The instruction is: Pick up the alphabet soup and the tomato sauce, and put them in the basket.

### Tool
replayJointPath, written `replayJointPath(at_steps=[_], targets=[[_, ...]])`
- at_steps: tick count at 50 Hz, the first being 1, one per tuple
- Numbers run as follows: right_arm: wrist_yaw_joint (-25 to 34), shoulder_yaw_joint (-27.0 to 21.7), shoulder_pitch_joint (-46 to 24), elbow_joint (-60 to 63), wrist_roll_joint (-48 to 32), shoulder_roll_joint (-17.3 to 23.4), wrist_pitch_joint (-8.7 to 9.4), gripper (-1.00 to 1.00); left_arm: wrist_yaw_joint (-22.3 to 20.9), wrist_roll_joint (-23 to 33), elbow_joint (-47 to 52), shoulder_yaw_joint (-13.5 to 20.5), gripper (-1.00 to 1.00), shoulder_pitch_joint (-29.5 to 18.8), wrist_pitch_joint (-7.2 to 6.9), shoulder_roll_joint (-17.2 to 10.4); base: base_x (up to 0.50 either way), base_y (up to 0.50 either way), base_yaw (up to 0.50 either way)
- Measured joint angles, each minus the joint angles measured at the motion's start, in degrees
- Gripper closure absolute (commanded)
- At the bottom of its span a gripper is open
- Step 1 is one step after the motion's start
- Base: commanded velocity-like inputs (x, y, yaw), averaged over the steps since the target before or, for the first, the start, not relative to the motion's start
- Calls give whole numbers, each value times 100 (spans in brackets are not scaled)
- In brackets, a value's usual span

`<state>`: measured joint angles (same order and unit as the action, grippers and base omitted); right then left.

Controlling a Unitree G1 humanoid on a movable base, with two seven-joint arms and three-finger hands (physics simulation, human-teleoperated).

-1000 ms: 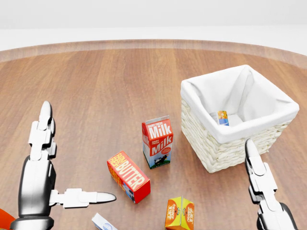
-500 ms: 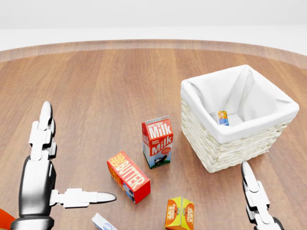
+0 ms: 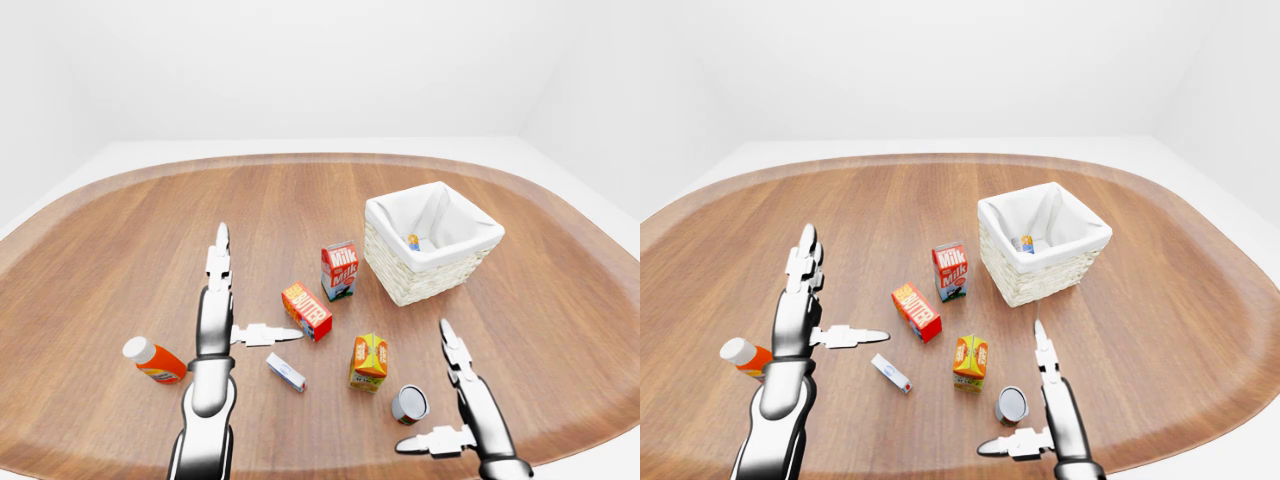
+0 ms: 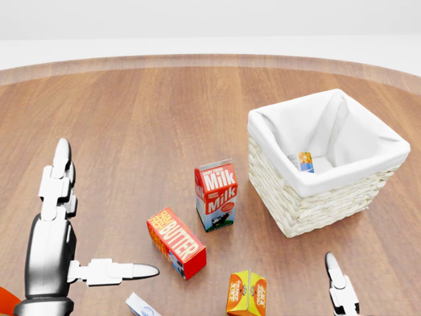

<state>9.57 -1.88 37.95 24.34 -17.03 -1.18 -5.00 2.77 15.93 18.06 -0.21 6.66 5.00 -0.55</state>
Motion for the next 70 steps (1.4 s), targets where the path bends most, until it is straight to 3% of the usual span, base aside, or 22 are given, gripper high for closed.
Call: replayJointPath(at_steps=[70], targets=[[-621, -258, -1043, -2136, -567, 118, 0, -100, 2, 7, -11, -1, -100, 5, 0, 1, 0, 0, 0]])
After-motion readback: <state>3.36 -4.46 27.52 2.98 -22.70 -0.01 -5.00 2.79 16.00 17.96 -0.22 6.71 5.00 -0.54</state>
